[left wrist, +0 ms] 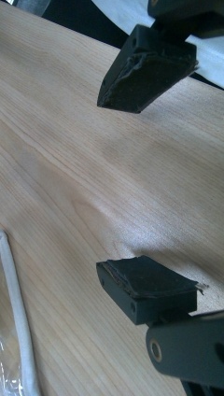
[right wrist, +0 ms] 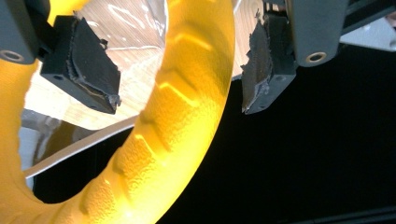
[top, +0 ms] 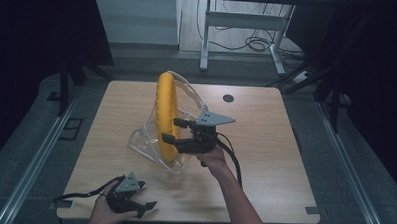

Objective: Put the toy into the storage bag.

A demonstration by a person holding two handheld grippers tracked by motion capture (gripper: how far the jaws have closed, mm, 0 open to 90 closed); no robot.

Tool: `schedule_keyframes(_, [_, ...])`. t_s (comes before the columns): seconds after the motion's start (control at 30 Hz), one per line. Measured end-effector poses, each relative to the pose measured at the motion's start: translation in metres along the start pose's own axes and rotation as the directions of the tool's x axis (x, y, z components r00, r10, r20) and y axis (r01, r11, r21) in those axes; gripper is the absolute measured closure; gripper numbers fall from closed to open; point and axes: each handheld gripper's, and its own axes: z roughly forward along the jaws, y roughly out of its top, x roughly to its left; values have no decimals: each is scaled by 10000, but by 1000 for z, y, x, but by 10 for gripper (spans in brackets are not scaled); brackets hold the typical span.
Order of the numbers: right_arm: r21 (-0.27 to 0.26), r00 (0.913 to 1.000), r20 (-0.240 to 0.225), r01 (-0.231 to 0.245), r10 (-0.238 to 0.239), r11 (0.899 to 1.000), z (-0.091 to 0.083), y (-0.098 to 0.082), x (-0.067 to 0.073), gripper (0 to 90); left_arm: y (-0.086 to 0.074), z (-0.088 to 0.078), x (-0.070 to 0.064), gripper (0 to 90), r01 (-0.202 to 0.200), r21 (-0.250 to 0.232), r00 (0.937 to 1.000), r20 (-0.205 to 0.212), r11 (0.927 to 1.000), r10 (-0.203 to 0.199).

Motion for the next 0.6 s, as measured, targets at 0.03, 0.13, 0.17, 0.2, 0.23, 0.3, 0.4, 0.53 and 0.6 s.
schedule_keyframes(0.03, [43,10000,30,85,-85,10000,-2,-1,0,287,0,0,0,184,25,-11,10000,-5,10000,-25])
schedule_keyframes(0.13, [176,9995,182,266,-269,9995,-10,-5,1,298,0,1,0,185,30,3,10000,-19,10000,-30])
schedule_keyframes(0.17, [193,9993,211,289,-293,9994,-12,-7,0,301,0,1,0,185,38,-5,10000,-14,10000,-38])
schedule_keyframes(0.2, [212,9992,255,295,-301,9993,-15,-8,0,305,0,1,0,185,41,-18,10000,-14,10000,-41])
schedule_keyframes(0.23, [238,9987,364,335,-343,9992,-19,-10,-1,309,0,1,0,185,40,-19,10000,-26,10000,-40])
schedule_keyframes(0.3, [255,9984,464,297,-309,9992,-26,-14,-2,316,0,1,0,185,54,-10,10000,-38,10000,-54])
schedule_keyframes(0.4, [306,9972,645,362,-381,9989,-37,-19,-4,329,0,1,0,184,51,-14,10000,-49,10000,-51])
schedule_keyframes(0.53, [442,9941,952,483,-523,9979,-52,-27,-6,338,0,0,0,184,45,-2,10000,-71,10000,-45])
schedule_keyframes(0.6, [534,9926,1071,516,-571,9972,-60,-31,-8,341,0,1,0,185,57,-1,10000,-75,10000,-57])
